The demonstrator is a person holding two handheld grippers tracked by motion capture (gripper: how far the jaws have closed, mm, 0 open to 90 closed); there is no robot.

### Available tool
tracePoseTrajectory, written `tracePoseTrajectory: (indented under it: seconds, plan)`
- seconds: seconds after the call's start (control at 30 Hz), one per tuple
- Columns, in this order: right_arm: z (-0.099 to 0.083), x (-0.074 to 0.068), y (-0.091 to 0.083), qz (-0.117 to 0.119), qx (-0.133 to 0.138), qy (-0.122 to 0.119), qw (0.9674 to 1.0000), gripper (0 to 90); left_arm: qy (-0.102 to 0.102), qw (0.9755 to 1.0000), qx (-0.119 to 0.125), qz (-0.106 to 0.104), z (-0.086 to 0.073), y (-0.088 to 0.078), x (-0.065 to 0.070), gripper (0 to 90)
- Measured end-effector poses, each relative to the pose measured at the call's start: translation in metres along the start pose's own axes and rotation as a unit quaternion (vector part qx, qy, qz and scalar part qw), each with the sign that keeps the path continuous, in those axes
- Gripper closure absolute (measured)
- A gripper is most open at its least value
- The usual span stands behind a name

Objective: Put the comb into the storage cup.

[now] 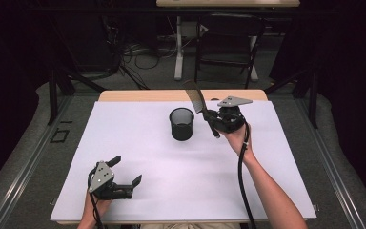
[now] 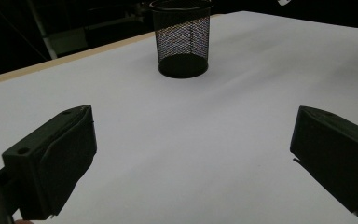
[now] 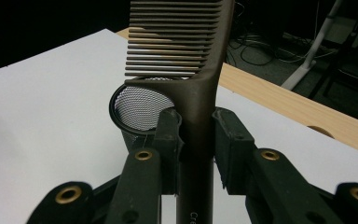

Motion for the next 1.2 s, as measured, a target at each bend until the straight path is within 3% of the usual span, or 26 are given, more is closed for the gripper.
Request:
tracePoseTrajectory:
  seconds: [1.2]
  plan:
    - [0.031,0.006,0.016,-0.008,0.034,0.0,0.9994,72.8,-0.001,1.0,-0.002,-0.002,0.0,0.0,0.0,0.5]
Point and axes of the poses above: each handheld gripper's, and its own axes: y roughly forward along the jaws, z roughly out of its top, x roughly to its right, the point moved 9 cm from there along y, roughly forward along the jaws, and after that the axes turned 14 degrees about -y, right-handed, at the moved point
